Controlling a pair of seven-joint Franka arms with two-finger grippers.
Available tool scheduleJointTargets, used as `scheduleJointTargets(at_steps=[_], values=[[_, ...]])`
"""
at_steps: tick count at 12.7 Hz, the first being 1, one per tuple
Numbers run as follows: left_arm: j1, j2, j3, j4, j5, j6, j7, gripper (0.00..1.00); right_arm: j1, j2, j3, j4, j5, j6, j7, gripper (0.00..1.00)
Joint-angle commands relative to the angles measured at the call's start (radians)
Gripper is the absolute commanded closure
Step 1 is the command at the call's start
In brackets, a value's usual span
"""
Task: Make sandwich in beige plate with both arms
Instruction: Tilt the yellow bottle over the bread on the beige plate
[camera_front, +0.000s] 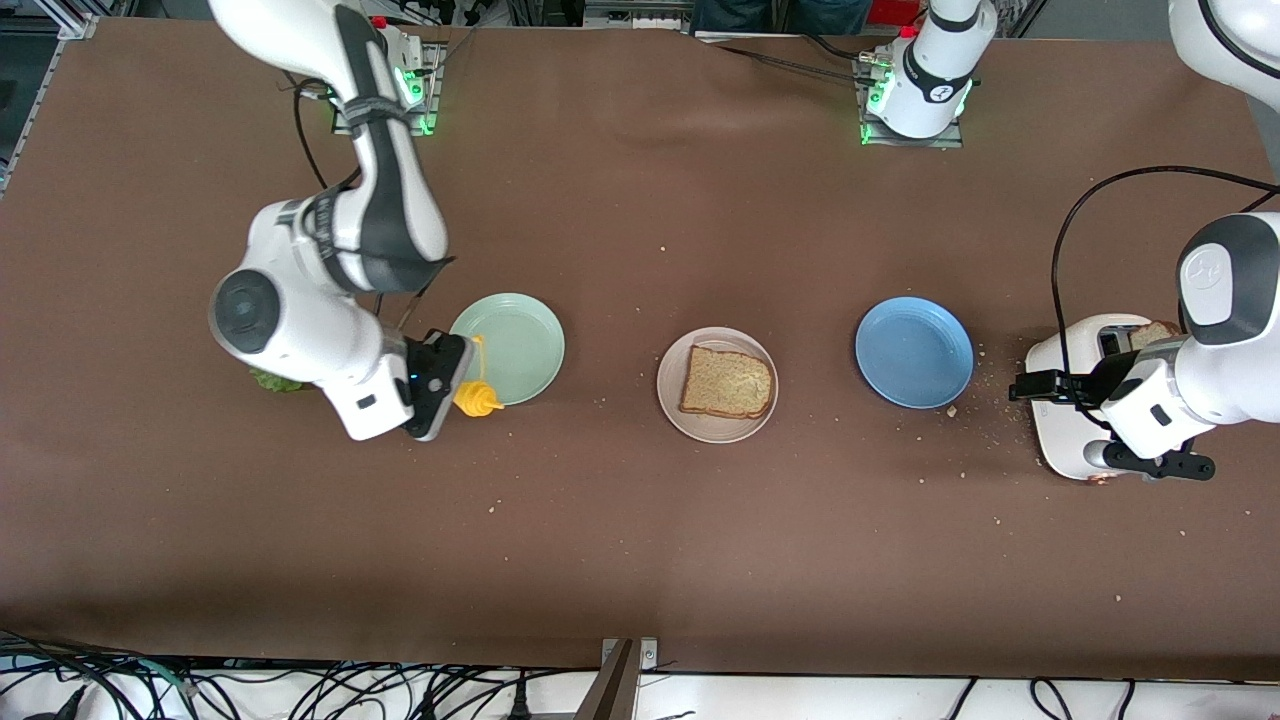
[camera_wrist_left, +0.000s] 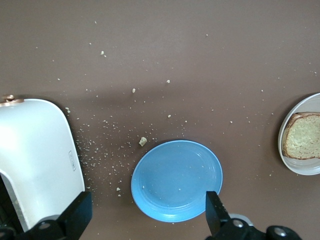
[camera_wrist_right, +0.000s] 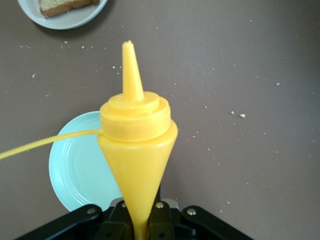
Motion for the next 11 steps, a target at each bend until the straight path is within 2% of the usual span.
scheduleJointTargets(at_steps=[1, 3, 7, 9, 11], values=[[-0.001, -0.038, 0.023, -0.01, 0.049, -0.018, -0.019, 0.0, 0.1, 0.017, -0.02, 0.045, -0.147, 0.018, 0.223, 1.0], [-0.001, -0.053, 0.026, -0.01, 0.086, -0.018, -0.025, 0.0, 0.176, 0.03, -0.017, 0.045, -0.276, 0.069, 0.288, 1.0], [-0.003, -0.058, 0.024, -0.01, 0.094, -0.021, -0.136, 0.0, 0.286, 0.131, -0.017, 0.132, -0.462, 0.083, 0.44, 1.0], [0.005, -0.061, 0.026, -0.01, 0.105, -0.066, -0.138, 0.0, 0.325, 0.186, -0.016, 0.167, -0.504, 0.084, 0.523, 1.0], [0.026, -0.076, 0.023, -0.014, 0.103, -0.071, -0.123, 0.0, 0.348, 0.241, -0.013, 0.218, -0.507, 0.09, 0.565, 1.0]])
